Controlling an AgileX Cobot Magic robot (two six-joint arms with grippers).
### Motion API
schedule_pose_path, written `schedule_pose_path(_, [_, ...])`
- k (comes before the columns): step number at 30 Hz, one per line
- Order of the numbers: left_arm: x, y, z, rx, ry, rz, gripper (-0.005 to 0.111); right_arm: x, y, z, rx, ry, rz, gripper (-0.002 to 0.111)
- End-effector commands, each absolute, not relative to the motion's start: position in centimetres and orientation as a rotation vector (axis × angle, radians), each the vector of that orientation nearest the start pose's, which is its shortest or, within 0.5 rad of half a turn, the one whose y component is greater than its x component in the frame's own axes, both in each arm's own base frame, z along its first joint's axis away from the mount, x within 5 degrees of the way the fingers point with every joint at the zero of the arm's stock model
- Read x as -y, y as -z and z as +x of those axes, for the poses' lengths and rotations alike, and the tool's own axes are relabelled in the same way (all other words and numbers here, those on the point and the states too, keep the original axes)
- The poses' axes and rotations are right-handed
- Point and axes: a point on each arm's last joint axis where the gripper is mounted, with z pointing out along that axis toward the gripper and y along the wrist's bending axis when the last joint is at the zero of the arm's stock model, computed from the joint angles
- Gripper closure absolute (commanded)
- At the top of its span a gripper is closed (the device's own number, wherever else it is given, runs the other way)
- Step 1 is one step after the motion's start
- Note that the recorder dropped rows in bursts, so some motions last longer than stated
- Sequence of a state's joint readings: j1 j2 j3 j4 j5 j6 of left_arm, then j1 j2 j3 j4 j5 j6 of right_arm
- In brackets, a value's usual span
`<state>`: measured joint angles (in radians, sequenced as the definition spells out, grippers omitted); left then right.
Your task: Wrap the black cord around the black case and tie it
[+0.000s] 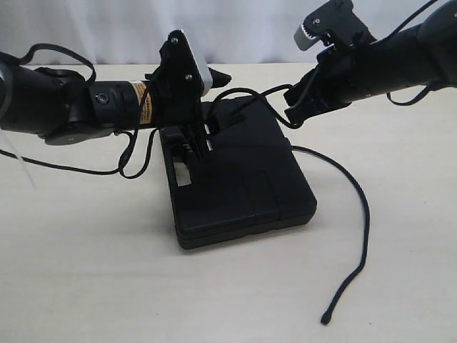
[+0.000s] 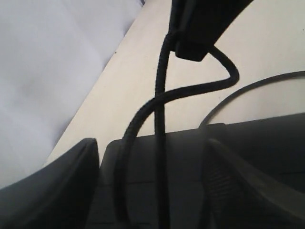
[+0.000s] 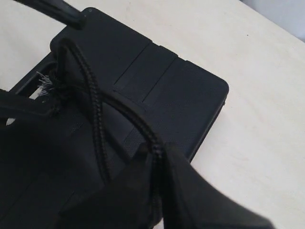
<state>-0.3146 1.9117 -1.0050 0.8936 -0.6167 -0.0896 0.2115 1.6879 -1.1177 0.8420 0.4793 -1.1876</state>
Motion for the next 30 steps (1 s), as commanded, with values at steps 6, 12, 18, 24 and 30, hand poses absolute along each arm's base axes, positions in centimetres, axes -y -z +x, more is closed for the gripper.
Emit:
schedule_pose_path(6, [16.4, -17.5, 37.8, -1.513, 0.229, 1.077, 0.075, -10.7, -24.1, 34.5, -2.178, -0.333, -0.876, 0.104])
schedule_pose_path(12, [16.5, -17.4, 37.8, -1.532, 0.259, 1.056, 0.107, -10.6, -24.2, 34.7, -2.218, -0.366, -0.749, 0.104])
schedule_pose_path(18, [16.2, -19.8, 37.3, -1.504, 0.214, 1.061, 0.107, -10.4, -24.3, 34.9, -2.370, -0.570, -0.203, 0.104])
schedule_pose_path(24, [15.9, -20.8, 35.8, -1.462, 0.207, 1.110, 0.107, -10.0, -23.7, 34.6, -2.468, -0.603, 0.037, 0.104])
schedule_pose_path(30, [15.8, -20.1, 35.2, -1.478, 0.220, 1.123, 0.107, -10.3, -22.3, 34.1, -2.593, -0.684, 0.172, 0.104])
